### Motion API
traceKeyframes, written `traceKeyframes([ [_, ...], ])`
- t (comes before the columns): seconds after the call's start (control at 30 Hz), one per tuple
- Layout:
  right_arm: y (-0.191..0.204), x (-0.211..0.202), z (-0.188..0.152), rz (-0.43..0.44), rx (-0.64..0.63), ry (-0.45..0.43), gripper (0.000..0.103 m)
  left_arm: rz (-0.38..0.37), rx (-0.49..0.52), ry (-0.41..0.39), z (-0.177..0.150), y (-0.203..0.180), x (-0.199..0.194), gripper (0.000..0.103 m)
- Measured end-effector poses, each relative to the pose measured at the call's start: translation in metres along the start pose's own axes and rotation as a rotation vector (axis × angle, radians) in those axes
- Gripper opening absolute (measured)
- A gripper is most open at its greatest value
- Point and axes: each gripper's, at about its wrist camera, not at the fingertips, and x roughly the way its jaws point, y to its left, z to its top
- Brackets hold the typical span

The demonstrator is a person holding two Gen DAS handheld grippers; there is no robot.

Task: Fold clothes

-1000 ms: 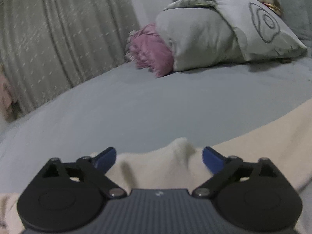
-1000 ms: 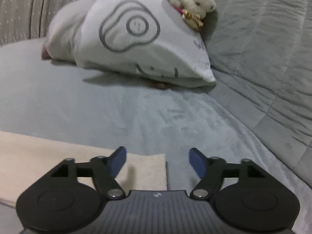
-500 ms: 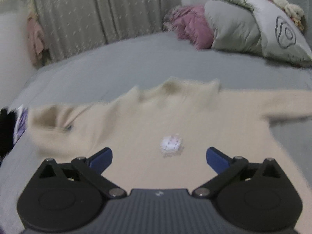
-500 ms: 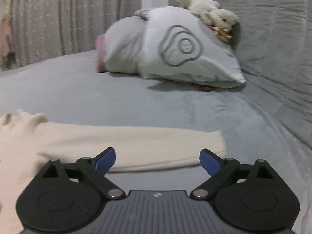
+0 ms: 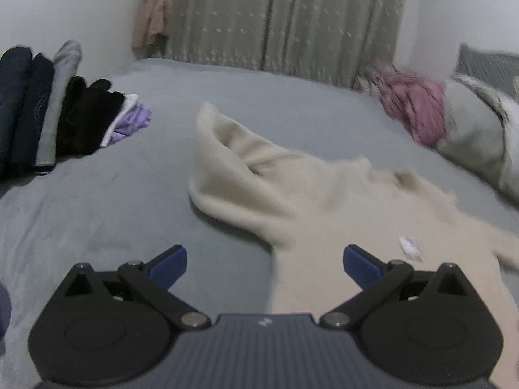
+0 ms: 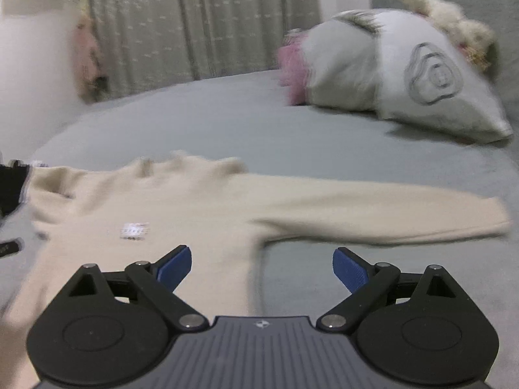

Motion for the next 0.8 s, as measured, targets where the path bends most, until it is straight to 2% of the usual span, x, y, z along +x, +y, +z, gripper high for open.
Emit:
traceKeyframes([
  [0.2,0.036,0.023,-0.010,0.067,-0.070,-0.002,0.094,0.011,-0.141,-0.048,0.023,0.047,0.052,0.103],
  [0.33,0.040,0.035,-0.011,0.074,-0.100,-0.005,0.094,-0.034,-0.198,-0.085,0.033,0.060,0.089,0.101],
  [0.4,0.038,0.045,-0.012,0.094,-0.094,0.020,0.094,-0.089,-0.214,-0.137,0.035,0.058,0.105,0.094],
  [0.43,0.035,0.049,-0.013,0.098,-0.070,0.031,0.094,-0.103,-0.204,-0.157,0.037,0.055,0.111,0.078],
  [0.47,0.029,0.055,-0.014,0.104,-0.024,0.048,0.094,-0.109,-0.187,-0.166,0.039,0.049,0.113,0.049],
  [0.53,0.014,0.066,-0.014,0.133,0.083,0.086,0.094,-0.120,-0.148,-0.187,0.042,0.034,0.115,0.027],
  [0.57,0.010,0.069,-0.013,0.130,0.104,0.093,0.094,-0.125,-0.126,-0.204,0.044,0.026,0.113,0.022],
  [0.63,0.006,0.072,-0.013,0.128,0.117,0.098,0.094,-0.139,-0.085,-0.235,0.046,0.010,0.106,0.020],
  [0.7,0.001,0.071,-0.012,0.126,0.118,0.095,0.094,-0.197,-0.010,-0.257,0.048,-0.015,0.092,0.019],
  [0.73,-0.001,0.070,-0.011,0.125,0.124,0.092,0.094,-0.218,0.015,-0.259,0.048,-0.024,0.087,0.019],
  [0.8,-0.006,0.068,-0.010,0.128,0.150,0.087,0.094,-0.306,0.110,-0.211,0.043,-0.054,0.079,0.019],
])
